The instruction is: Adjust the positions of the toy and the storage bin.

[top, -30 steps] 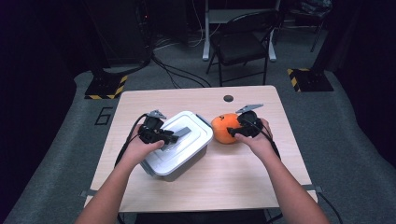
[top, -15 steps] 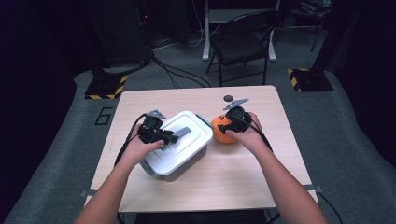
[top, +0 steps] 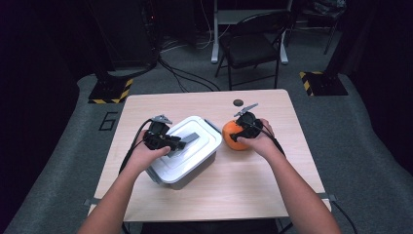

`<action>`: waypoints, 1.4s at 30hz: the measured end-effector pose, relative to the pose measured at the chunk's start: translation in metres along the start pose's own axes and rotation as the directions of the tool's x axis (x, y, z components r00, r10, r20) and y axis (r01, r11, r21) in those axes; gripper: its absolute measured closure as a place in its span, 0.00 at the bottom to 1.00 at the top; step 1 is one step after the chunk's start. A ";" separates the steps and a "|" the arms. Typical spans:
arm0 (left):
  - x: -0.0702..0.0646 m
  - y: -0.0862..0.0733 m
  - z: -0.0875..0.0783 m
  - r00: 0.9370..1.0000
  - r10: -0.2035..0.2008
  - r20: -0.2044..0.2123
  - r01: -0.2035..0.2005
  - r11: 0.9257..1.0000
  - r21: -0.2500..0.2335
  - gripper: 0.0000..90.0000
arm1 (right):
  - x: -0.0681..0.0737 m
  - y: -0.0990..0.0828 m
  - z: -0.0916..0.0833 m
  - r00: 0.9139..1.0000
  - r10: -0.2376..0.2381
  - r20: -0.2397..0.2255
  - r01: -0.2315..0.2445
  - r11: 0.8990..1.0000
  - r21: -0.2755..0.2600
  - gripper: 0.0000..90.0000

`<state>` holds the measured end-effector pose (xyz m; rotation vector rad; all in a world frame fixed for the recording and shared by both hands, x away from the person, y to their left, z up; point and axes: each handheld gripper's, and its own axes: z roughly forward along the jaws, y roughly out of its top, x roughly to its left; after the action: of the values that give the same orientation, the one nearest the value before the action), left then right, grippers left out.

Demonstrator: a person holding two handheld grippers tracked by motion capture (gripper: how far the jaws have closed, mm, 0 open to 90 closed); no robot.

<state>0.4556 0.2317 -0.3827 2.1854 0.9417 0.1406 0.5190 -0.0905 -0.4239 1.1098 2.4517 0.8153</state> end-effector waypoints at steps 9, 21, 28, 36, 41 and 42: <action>0.000 -0.001 0.000 1.000 -0.011 0.006 0.011 1.000 -0.005 0.70 | 0.002 -0.007 0.002 0.995 -0.057 0.085 0.058 0.998 -0.001 0.51; 0.001 -0.001 0.000 1.000 -0.018 0.016 0.018 1.000 -0.007 0.70 | -0.006 -0.013 -0.016 0.993 -0.046 0.108 0.053 0.996 -0.065 0.76; 0.002 -0.001 0.000 1.000 -0.022 0.022 0.023 1.000 -0.010 0.70 | -0.016 -0.015 -0.034 0.995 -0.018 0.100 0.026 0.996 -0.082 0.78; 0.002 -0.001 0.000 1.000 -0.017 0.020 0.017 1.000 -0.008 0.71 | -0.022 -0.027 -0.052 0.992 0.005 0.124 0.003 0.998 -0.068 0.78; 0.000 0.000 0.001 1.000 -0.015 0.011 0.015 1.000 -0.004 0.71 | -0.028 -0.041 -0.065 0.990 0.043 0.133 -0.036 0.998 -0.054 0.78; 0.000 0.000 0.001 1.000 -0.015 0.011 0.015 1.000 -0.004 0.71 | -0.028 -0.041 -0.065 0.990 0.043 0.133 -0.036 0.998 -0.054 0.78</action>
<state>0.4561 0.2316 -0.3831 2.1729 0.9504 0.1232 0.4811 -0.1576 -0.3968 1.1584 2.2928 0.7843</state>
